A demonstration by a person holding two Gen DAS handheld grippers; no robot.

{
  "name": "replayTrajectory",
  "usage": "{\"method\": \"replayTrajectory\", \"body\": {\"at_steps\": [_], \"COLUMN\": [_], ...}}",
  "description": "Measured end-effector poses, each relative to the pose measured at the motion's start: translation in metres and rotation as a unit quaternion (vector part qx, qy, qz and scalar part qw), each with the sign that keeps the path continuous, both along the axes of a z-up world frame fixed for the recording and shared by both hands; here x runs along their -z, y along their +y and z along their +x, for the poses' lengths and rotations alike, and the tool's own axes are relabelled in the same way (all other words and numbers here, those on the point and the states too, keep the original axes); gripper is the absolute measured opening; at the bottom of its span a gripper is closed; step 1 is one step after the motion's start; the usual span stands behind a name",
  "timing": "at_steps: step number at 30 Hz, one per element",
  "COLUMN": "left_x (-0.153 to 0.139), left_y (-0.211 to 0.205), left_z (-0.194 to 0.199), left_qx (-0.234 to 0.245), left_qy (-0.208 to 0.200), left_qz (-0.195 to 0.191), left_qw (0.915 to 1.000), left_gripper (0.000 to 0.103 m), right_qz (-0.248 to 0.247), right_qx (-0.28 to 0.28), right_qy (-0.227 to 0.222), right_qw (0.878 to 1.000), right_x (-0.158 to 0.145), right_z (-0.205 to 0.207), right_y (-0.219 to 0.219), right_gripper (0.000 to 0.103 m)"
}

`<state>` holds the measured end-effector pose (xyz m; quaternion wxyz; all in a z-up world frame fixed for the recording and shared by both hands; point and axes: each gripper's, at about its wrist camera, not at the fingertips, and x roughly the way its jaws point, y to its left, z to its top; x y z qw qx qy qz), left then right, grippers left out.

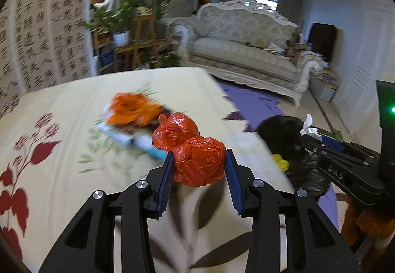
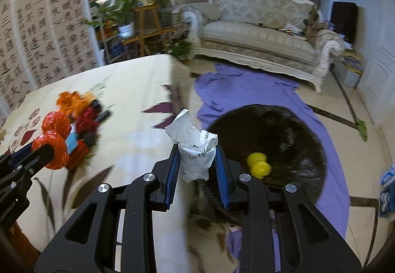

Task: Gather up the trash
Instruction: 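Carry the paper and the orange bag over the trash bin, then open both tools to drop the paper and bag into the bin, then move both open tools back toward the remaining tubes and bottle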

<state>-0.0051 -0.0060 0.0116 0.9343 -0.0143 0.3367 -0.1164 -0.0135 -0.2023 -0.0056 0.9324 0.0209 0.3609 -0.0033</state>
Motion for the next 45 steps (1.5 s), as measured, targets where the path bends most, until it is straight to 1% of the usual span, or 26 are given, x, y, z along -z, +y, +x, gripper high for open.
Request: {"method": "replayTrajectory", "body": {"at_steps": [8, 10, 14, 22, 28, 30, 31, 32, 33, 34, 38, 45], "left_x": [0.002, 0.004, 0.011, 0.025, 0.032, 0.036, 0.038, 0.039, 0.040, 0.041, 0.039, 0.034], "left_y": [-0.064, -0.081, -0.104, -0.139, -0.155, -0.159, -0.160, -0.159, -0.159, -0.158, -0.153, -0.148], "left_z": [0.022, 0.027, 0.040, 0.066, 0.077, 0.082, 0.083, 0.086, 0.086, 0.087, 0.087, 0.085], "left_qx": [0.071, 0.085, 0.102, 0.122, 0.132, 0.134, 0.138, 0.139, 0.141, 0.140, 0.133, 0.116], "left_qy": [-0.005, -0.007, -0.005, 0.004, 0.002, 0.004, 0.008, 0.013, 0.018, 0.021, 0.019, 0.020], "left_qz": [-0.002, 0.006, 0.018, 0.041, 0.054, 0.057, 0.056, 0.055, 0.054, 0.051, 0.043, 0.040], "left_qw": [0.9974, 0.9963, 0.9946, 0.9917, 0.9897, 0.9893, 0.9889, 0.9887, 0.9885, 0.9886, 0.9900, 0.9922], "left_gripper": [0.041, 0.041, 0.041, 0.041, 0.041, 0.045, 0.047, 0.053, 0.059, 0.063, 0.071, 0.075], "right_qz": [-0.004, -0.002, 0.001, 0.011, 0.018, 0.022, 0.024, 0.027, 0.028, 0.029, 0.032, 0.038], "right_qx": [0.063, 0.072, 0.087, 0.099, 0.107, 0.110, 0.113, 0.116, 0.117, 0.118, 0.127, 0.131], "right_qy": [-0.006, -0.006, -0.004, 0.006, 0.010, 0.012, 0.012, 0.011, 0.011, 0.012, 0.012, 0.009], "right_qw": [0.998, 0.997, 0.996, 0.995, 0.994, 0.994, 0.993, 0.993, 0.993, 0.992, 0.991, 0.991], "right_x": [0.002, 0.003, 0.010, 0.024, 0.033, 0.038, 0.039, 0.041, 0.041, 0.041, 0.042, 0.036], "right_z": [-0.004, -0.003, 0.002, 0.016, 0.027, 0.029, 0.030, 0.030, 0.030, 0.031, 0.029, 0.023], "right_y": [-0.056, -0.066, -0.084, -0.107, -0.121, -0.126, -0.128, -0.130, -0.132, -0.133, -0.138, -0.138], "right_gripper": [0.028, 0.028, 0.028, 0.028, 0.029, 0.039, 0.049, 0.051, 0.050, 0.051, 0.051, 0.052]}}
